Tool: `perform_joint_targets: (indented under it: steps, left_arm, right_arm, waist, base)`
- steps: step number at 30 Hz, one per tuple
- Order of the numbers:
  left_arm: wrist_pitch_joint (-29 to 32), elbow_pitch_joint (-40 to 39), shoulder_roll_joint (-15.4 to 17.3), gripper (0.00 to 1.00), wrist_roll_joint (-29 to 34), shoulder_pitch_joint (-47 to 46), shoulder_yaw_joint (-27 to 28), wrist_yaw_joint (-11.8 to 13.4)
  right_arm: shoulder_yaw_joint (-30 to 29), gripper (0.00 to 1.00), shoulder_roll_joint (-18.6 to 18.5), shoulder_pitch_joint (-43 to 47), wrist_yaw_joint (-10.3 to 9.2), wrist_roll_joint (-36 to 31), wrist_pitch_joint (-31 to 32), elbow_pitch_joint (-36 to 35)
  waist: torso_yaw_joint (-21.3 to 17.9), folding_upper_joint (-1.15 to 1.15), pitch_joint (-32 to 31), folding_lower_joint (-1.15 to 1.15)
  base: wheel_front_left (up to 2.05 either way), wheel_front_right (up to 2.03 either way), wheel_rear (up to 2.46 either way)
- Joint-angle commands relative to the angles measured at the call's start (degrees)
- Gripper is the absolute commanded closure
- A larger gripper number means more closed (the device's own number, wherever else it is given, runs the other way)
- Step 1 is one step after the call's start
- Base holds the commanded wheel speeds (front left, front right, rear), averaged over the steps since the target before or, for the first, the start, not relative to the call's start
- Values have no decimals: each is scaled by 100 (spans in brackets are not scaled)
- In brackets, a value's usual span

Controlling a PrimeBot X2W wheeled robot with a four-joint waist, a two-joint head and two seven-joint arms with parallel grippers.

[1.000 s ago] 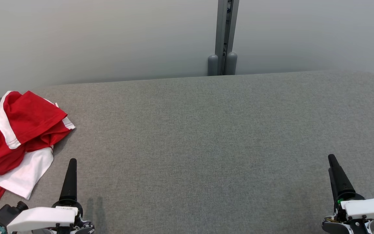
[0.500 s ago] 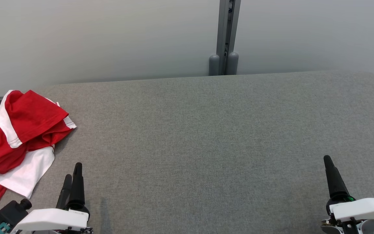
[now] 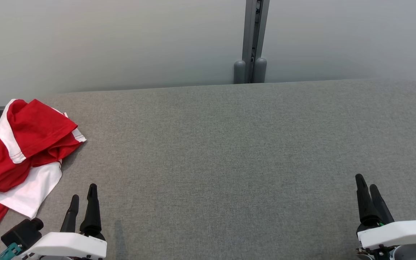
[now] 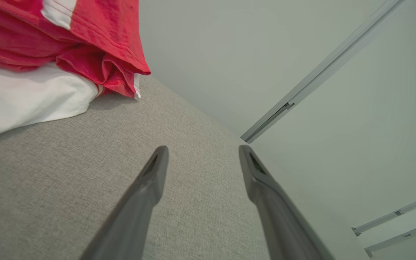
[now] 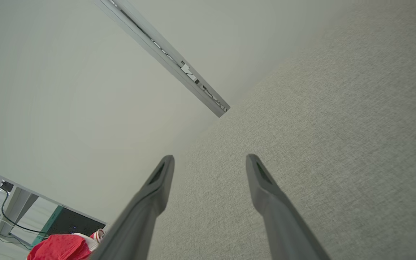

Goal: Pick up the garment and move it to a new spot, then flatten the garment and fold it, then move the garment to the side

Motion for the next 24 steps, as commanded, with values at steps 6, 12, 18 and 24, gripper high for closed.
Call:
perform_joint_targets:
  steps: [6, 12, 18, 24]
  left_arm:
    - [-150, -13, 55, 0, 626, -17, -38, 78]
    - [-265, -10, 74, 0, 1135, 10, -76, 149]
    - [-374, -7, 96, 0, 1587, 32, -131, 170]
    - [-465, 27, 118, 0, 1953, 44, -150, 209]
  right_arm:
    - [20, 0, -38, -43, 9, -591, -167, -25]
    - [59, 0, -40, -46, 9, -1097, -282, -38]
    - [108, 0, -43, -25, 10, -1565, -390, 4]
    - [111, 0, -44, -44, 11, -1910, -483, 13]
  waist:
    - [15, 0, 12, 0]
    - [23, 0, 20, 0]
    - [37, 0, 27, 0]
    - [45, 0, 40, 0]
  base:
    - [0, 0, 0]
    - [0, 0, 0]
    - [0, 0, 0]
    - [0, 0, 0]
